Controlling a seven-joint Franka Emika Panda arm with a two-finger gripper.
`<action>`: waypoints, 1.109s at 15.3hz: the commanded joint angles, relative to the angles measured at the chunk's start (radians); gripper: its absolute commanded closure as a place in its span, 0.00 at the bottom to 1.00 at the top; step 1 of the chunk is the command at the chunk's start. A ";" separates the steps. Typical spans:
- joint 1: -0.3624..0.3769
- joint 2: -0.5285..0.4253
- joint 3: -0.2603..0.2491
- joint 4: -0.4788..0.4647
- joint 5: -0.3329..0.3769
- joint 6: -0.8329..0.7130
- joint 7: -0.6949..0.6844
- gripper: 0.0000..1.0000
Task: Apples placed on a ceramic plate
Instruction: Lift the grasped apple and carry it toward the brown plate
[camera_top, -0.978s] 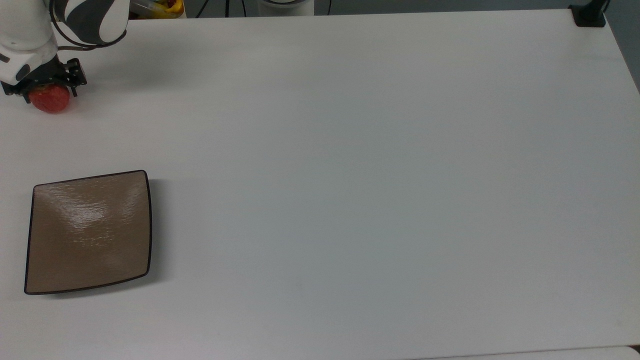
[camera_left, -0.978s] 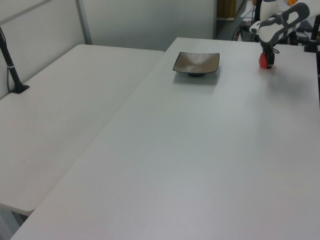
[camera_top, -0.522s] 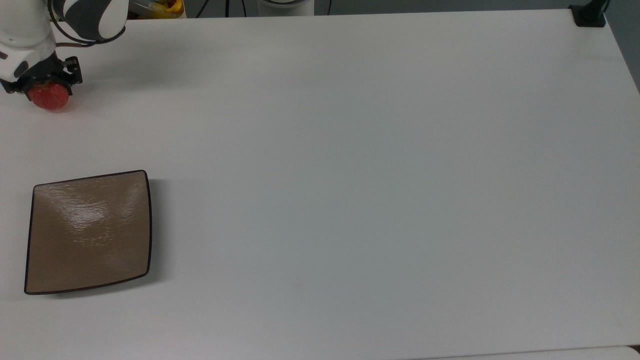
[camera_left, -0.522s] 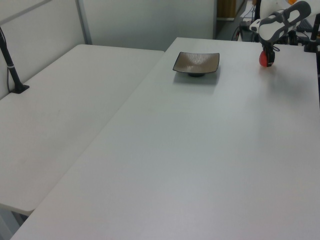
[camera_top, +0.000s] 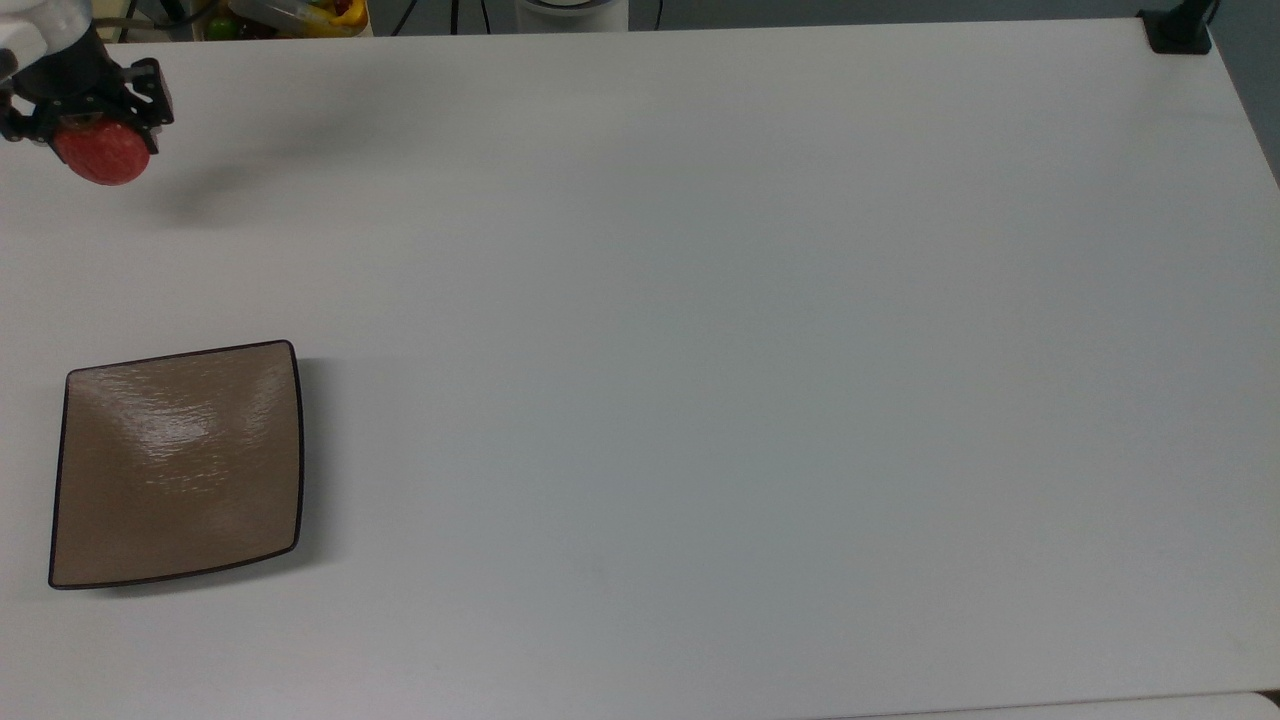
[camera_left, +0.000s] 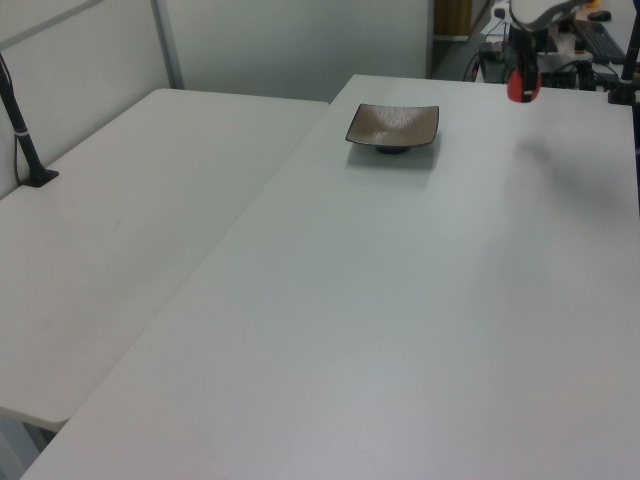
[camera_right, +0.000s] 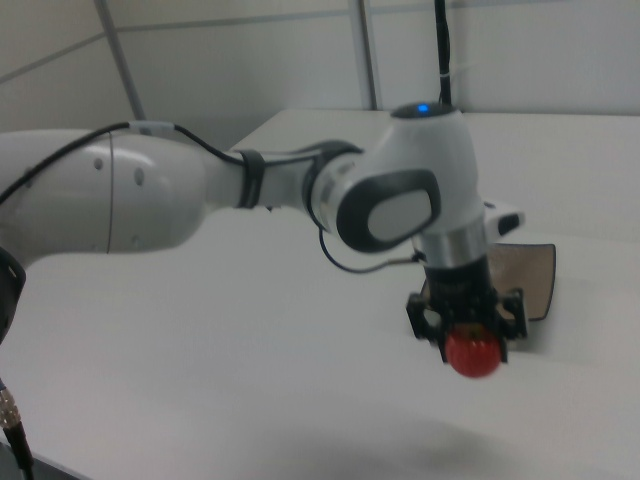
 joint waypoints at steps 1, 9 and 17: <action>0.009 -0.004 0.047 0.106 0.028 -0.135 0.143 0.72; 0.011 0.039 0.105 0.253 0.103 -0.246 0.166 0.73; 0.045 0.217 0.139 0.329 0.138 0.175 0.310 0.73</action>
